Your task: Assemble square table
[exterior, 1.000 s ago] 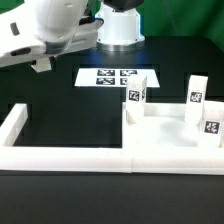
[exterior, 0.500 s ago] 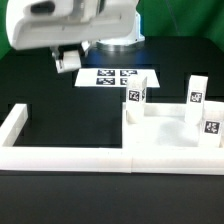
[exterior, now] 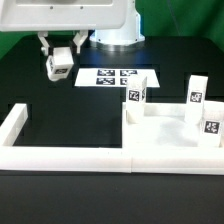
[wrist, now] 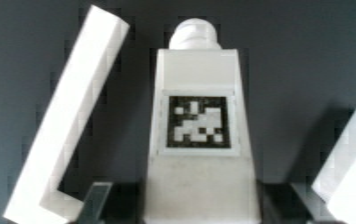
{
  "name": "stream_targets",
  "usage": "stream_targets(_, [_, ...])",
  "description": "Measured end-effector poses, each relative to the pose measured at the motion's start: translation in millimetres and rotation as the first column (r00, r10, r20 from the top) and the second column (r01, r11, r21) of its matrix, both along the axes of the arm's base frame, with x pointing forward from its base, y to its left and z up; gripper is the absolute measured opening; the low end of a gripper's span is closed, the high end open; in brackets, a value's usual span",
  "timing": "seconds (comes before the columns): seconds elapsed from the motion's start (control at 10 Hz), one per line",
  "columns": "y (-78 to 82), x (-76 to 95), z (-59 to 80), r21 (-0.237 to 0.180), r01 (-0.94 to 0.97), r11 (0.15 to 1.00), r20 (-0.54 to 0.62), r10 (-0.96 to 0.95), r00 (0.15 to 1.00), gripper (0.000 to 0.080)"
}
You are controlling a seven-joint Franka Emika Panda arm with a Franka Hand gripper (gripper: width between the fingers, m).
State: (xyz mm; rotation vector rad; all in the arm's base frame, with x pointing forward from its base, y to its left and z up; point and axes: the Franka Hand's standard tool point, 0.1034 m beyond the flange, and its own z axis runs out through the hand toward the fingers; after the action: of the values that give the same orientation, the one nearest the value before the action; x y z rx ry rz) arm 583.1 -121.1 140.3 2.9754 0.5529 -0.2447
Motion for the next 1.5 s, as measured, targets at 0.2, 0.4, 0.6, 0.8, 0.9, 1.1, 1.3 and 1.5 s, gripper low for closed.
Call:
stream_targets(0.2, [46.3,41.1,7.7,0.07,0.061,0.996,0.116,-0.069,0.991,0.029])
stream_targets(0.4, [77.9,86.4,40.3,0.12,0.131,0.984,0.235,-0.156,0.959,0.029])
stream_targets(0.6, [63.9,88.4,37.0,0.108,0.091,0.99,0.386,-0.126,0.914,0.029])
stream_targets(0.8, [54.0,95.0,40.7,0.079,0.059,0.995,0.493,-0.091,0.865,0.029])
stream_targets(0.9, [50.7,93.2,37.1,0.069,0.06,0.996,0.544,-0.088,0.834,0.029])
stream_targets(1.1, [81.0,91.4,23.0,0.113,0.068,0.991,0.532,-0.118,0.838,0.029])
stream_targets(1.3, [111.3,95.1,23.3,0.15,0.066,0.987,0.529,-0.136,0.838,0.029])
stream_targets(1.5, [106.8,93.8,21.3,0.147,0.071,0.987,0.527,-0.139,0.839,0.029])
